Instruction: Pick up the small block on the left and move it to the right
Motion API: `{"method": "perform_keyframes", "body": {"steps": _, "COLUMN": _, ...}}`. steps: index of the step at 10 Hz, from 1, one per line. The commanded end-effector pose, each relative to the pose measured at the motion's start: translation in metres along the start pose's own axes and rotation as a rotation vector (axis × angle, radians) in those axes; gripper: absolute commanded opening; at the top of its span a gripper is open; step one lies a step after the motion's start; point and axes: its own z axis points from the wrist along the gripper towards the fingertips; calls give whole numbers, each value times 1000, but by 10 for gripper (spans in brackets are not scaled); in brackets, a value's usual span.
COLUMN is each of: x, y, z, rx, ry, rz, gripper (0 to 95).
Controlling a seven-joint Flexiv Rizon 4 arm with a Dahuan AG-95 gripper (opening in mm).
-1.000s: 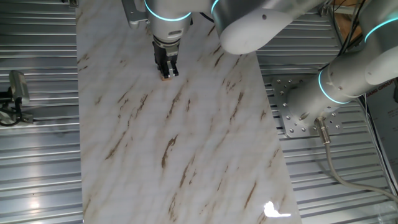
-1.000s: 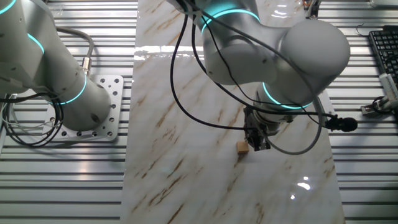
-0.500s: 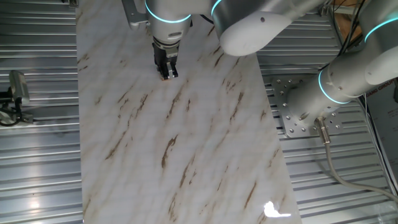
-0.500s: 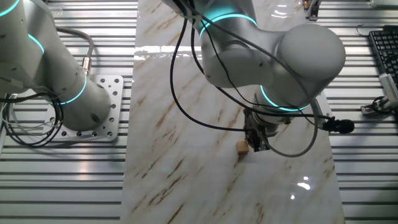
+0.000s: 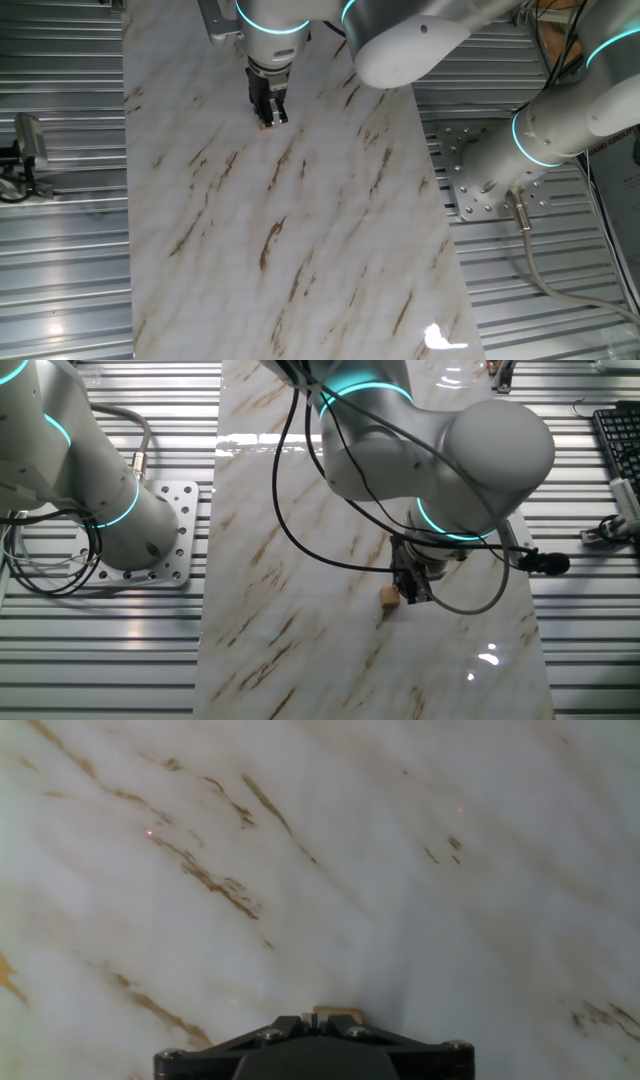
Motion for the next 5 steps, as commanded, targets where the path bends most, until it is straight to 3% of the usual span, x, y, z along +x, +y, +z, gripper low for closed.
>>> {"method": "perform_keyframes", "body": {"steps": 1, "x": -1, "y": 0, "z": 1, "rx": -2, "ry": -2, "rz": -1, "gripper": 950}}
{"method": "perform_keyframes", "body": {"steps": 5, "x": 0, "y": 0, "z": -2, "rx": 5, "ry": -6, "rz": -9, "gripper": 950}}
